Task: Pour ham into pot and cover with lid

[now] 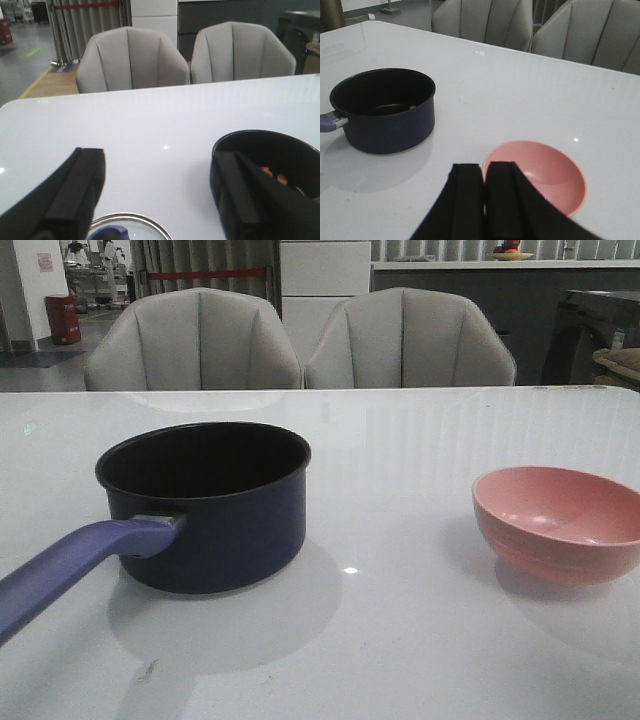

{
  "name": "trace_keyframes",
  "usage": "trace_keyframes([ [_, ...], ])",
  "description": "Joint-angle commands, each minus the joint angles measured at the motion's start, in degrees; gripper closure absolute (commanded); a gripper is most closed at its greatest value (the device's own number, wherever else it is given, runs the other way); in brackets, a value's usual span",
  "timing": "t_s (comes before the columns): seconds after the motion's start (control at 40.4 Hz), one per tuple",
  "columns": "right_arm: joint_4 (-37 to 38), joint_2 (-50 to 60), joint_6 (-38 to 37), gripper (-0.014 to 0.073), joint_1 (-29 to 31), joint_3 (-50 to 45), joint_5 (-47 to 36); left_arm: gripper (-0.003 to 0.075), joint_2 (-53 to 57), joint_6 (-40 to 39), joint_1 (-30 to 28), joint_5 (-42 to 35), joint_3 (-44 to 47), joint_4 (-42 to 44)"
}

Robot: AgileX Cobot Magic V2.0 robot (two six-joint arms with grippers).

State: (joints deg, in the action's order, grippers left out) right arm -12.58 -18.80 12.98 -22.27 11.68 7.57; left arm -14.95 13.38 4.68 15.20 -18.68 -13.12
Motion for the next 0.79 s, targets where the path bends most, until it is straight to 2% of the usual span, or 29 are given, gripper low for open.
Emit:
trace_keyframes([
  [0.0,-0.1,-0.2,0.6,0.0443,0.0,1.7,-4.2,0.0109,-5.1,-0.2,-1.5,0.0,-5.3,-0.7],
  [0.074,-0.1,-0.2,0.6,0.0443,0.0,1.7,-4.2,0.008,-8.8,-0.2,-3.1,2.1,-7.9,-0.7],
  [0.248,-0.1,-0.2,0.6,0.0443,0.0,1.7,-4.2,0.0077,-17.5,-3.8,-7.5,9.4,-15.1,-0.7],
  [0.57,-0.1,-0.2,0.6,0.0443,0.0,1.7,-4.2,0.0094,-39.4,-4.4,-9.9,34.5,-31.7,-0.4],
  [0.768,-0.1,-0.2,0.6,0.0443,0.0,1.7,-4.2,0.0094,-50.0,-7.3,-9.9,38.3,-37.7,-0.3],
])
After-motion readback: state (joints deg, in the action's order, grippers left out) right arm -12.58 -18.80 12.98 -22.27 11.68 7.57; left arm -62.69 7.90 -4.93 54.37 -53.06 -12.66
